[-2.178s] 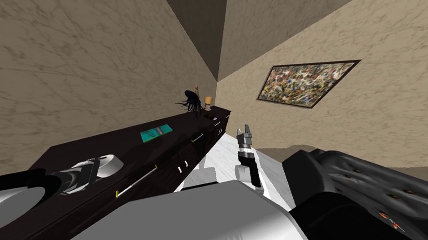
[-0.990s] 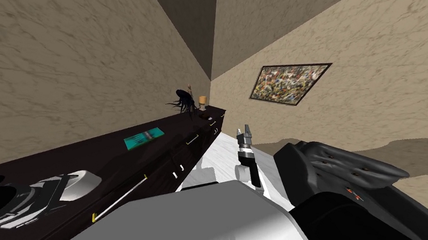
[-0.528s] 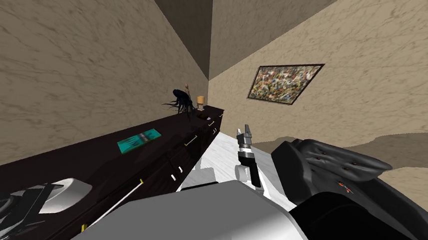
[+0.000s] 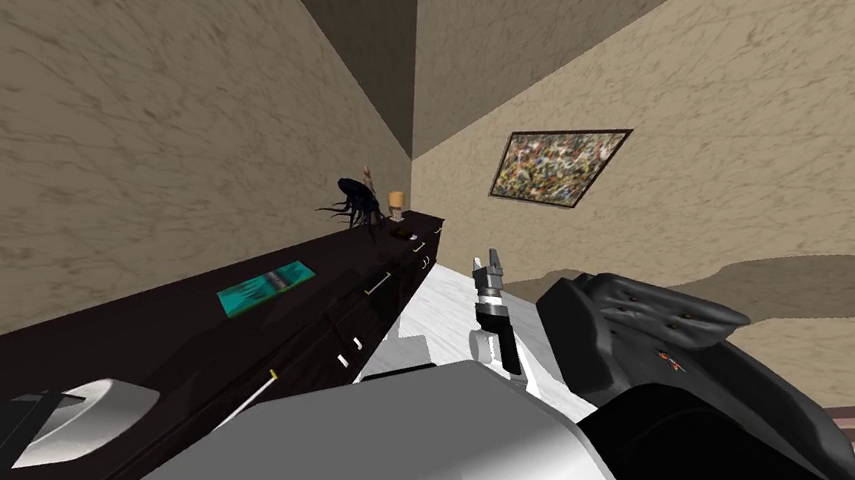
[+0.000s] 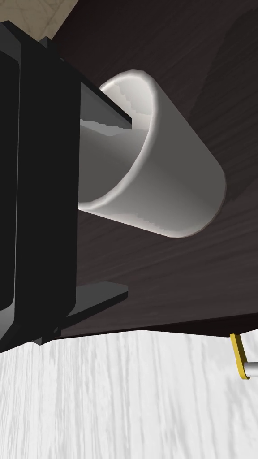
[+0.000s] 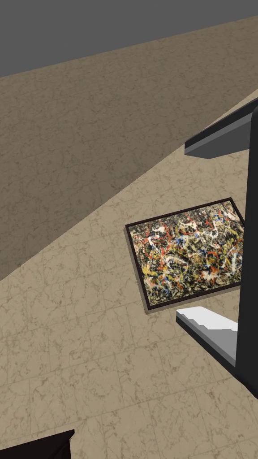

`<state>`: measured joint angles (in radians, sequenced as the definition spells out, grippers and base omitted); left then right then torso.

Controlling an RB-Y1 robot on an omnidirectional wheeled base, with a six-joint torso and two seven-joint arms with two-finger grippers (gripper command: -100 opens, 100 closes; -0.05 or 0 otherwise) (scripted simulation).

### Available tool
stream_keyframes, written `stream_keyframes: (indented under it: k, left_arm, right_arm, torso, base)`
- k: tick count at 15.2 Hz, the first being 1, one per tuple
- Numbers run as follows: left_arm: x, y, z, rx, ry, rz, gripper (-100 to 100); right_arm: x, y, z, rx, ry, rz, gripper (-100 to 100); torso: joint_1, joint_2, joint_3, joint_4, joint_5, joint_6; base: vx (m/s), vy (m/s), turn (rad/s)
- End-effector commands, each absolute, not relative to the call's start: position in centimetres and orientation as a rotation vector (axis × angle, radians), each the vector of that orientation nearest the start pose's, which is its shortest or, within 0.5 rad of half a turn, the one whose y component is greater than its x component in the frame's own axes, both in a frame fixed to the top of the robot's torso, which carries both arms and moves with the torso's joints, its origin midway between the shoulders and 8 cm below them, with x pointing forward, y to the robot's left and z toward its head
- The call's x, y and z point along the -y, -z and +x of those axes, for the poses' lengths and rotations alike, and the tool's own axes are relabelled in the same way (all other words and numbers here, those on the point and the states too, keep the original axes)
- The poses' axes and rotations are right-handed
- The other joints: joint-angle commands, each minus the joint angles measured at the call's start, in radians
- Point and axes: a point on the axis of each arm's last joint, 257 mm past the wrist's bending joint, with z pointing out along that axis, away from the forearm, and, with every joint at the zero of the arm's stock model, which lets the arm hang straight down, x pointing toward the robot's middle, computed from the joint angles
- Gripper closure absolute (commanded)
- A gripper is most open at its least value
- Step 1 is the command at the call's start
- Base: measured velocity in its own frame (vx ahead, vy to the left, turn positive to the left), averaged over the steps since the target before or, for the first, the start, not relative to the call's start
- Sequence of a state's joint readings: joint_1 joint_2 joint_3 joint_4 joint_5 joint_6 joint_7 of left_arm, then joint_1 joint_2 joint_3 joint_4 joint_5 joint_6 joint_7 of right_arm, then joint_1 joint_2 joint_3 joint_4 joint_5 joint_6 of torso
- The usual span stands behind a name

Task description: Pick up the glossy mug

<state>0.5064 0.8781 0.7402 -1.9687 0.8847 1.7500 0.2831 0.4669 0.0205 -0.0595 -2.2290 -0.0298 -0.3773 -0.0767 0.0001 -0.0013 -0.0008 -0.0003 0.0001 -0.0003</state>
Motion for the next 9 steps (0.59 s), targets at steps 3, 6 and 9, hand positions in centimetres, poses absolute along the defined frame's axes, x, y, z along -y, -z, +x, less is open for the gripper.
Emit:
stream_keyframes:
  k: [3,6,9]
  left_arm:
    - [-58.6,23.4,14.9,-1.342,-0.085,-2.62,-100]
    - [-58.4,23.2,14.0,-1.339,-0.116,-2.65,-100]
    - [-58.2,22.8,12.8,-1.333,-0.16,-2.693,-100]
  right_arm:
    - [30.8,1.1,37.0,-0.639,-1.309,0.836,0]
    - [30.8,1.1,37.0,-0.639,-1.309,0.836,0]
    - [30.8,1.1,37.0,-0.639,-1.309,0.836,0]
  torso:
    - [0.0,0.0,0.0,0.0,0.0,0.0]
    - [0.0,0.0,0.0,0.0,0.0,0.0]
    - [0.0,0.0,0.0,0.0,0.0,0.0]
  base:
    - [0.019,0.011,-0.07]
    - [0.022,0.016,-0.055]
    - [0.026,0.016,-0.052]
